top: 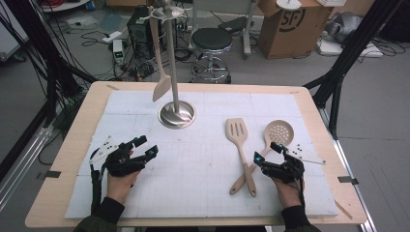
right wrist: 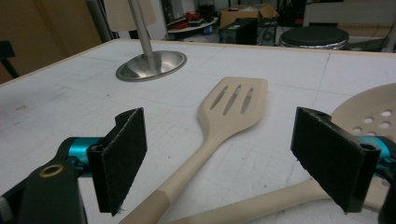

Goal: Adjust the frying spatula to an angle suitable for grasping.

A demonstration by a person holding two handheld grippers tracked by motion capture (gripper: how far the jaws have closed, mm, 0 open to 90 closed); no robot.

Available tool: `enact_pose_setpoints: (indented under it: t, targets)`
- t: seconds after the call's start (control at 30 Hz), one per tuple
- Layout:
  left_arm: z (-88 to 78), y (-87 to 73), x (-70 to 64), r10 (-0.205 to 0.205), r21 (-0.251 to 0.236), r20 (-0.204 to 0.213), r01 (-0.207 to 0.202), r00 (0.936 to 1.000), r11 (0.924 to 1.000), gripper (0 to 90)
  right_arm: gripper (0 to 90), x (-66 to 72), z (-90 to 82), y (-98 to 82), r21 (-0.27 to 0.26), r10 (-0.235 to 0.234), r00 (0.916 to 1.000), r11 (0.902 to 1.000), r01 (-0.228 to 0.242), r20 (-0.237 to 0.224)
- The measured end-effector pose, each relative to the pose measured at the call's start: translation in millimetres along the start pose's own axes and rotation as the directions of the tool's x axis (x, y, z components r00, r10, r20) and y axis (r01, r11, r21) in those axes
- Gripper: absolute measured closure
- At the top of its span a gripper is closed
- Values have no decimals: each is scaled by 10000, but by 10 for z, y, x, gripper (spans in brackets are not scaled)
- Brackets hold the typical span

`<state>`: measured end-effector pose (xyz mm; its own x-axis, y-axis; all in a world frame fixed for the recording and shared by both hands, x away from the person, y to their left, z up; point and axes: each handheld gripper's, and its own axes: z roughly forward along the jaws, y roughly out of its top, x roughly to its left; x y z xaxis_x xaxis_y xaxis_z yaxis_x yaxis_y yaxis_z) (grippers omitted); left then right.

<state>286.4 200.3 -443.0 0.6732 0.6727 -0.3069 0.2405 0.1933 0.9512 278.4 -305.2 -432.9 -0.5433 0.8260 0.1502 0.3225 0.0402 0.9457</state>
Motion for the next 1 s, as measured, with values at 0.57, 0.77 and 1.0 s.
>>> enact_pose_setpoints:
  t: [0.57, 0.77, 1.0]
  targets:
    - [-127, -85, -42, -40, 203, -2, 40, 10000, 9998, 290, 769, 28, 92, -10, 1390, -19, 9994, 9903, 68, -353]
    - [-153, -80, -17, -167, 60, -55, 168, 9998, 9998, 300, 894, 39, 160, -33, 2053, 196, 9970, 9787, -37, -752]
    - [-142, -69, 28, -224, -136, -202, 222, 9995, 9997, 307, 894, 0, 216, -105, 2925, 774, 9941, 9548, -521, -757]
